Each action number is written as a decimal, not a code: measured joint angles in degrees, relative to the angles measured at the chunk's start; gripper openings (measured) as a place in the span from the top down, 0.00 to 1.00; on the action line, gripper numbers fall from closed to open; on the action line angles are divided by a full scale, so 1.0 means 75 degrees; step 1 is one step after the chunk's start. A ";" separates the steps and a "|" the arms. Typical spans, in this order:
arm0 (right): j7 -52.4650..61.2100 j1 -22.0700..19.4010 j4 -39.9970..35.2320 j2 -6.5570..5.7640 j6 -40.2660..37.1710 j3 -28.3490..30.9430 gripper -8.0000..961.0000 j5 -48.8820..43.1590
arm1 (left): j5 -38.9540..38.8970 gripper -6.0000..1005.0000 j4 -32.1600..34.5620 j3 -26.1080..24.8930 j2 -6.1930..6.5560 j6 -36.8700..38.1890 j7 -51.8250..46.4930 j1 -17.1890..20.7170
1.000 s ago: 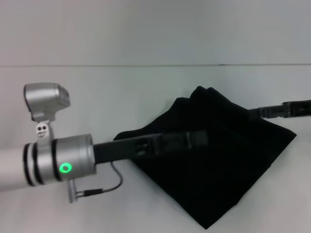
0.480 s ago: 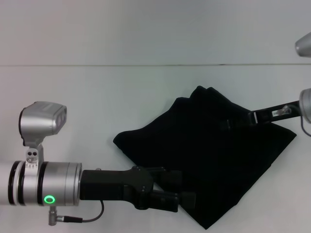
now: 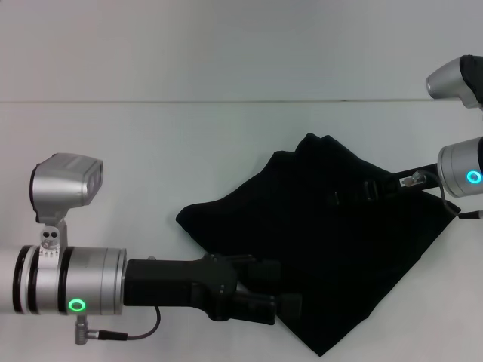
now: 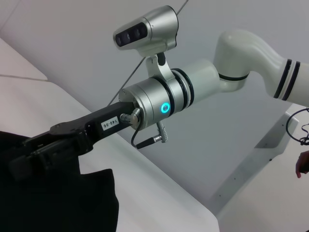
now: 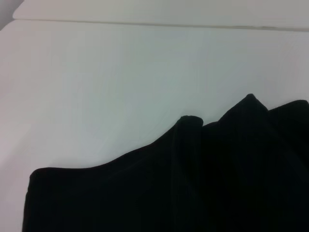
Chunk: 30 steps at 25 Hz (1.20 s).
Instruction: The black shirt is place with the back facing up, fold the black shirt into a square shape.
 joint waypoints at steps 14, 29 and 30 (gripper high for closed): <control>0.0020 0.0019 -0.0016 0.0101 0.0042 -0.0176 0.21 0.0001 | -0.0054 0.05 -0.0044 -0.0067 0.0002 -0.0134 -0.0056 0.0001; -0.0113 -0.0017 -0.0094 0.0099 0.0030 -0.0099 0.85 0.0144 | -0.0060 0.06 -0.0079 -0.0066 -0.0010 -0.0242 -0.0070 0.0001; -0.0166 -0.0018 -0.0103 0.0093 0.0023 -0.0085 0.89 0.0205 | -0.0059 0.06 -0.0079 -0.0066 -0.0010 -0.0248 -0.0085 0.0001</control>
